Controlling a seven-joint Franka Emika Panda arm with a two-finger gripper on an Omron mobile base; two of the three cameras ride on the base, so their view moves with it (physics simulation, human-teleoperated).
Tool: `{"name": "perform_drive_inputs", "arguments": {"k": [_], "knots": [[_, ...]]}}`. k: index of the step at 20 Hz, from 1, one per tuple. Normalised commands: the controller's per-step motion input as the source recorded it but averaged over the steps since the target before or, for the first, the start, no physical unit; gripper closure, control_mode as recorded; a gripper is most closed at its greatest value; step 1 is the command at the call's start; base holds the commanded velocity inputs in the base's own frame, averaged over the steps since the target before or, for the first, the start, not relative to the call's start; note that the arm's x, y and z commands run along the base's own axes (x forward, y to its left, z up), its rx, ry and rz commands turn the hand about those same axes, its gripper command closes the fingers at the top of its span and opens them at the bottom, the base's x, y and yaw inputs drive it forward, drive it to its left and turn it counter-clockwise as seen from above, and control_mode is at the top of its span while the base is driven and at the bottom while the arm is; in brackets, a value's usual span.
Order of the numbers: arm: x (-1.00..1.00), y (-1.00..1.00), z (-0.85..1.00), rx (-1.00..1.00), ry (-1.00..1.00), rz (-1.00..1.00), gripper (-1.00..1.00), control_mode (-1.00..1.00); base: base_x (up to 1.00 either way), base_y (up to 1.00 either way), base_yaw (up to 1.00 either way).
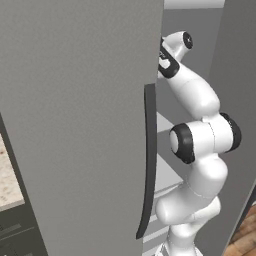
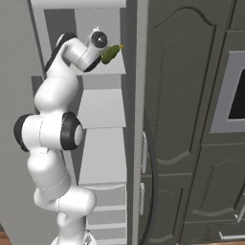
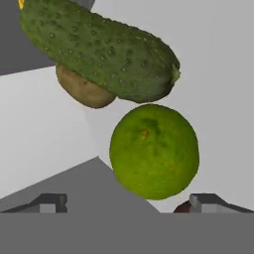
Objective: Take the lime and cucumber from the second highest rack and move them to the highest rack where the mushroom and potato are located, to maximize freezer space. Close the freezer door after rearranging.
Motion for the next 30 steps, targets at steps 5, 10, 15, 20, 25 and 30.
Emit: {"name": "perform_drive_inputs", "arguments": {"k": [5,10,15,20,25,30], "knots": [[-0.45,-0.05,0.23,0.00,-0.04,0.00,-1.00,-1.00,0.00,0.00,0.00],[-0.57,-0.14,0.47,0.00,-0.05,0.00,-1.00,-1.00,0.00,0.00,0.00],[-0.70,-0.16,0.38,0.00,-0.10,0.00,-1.00,-1.00,0.00,0.00,0.00],[-0.85,-0.10,0.07,0.00,-0.27,0.00,-1.00,-1.00,0.00,0.00,0.00],[-0.56,-0.03,0.08,0.00,-0.32,-0.15,-1.00,-1.00,0.00,0.00,0.00],[-0.40,0.00,0.10,0.00,-0.28,-0.45,-1.00,-1.00,0.00,0.00,0.00]]}}
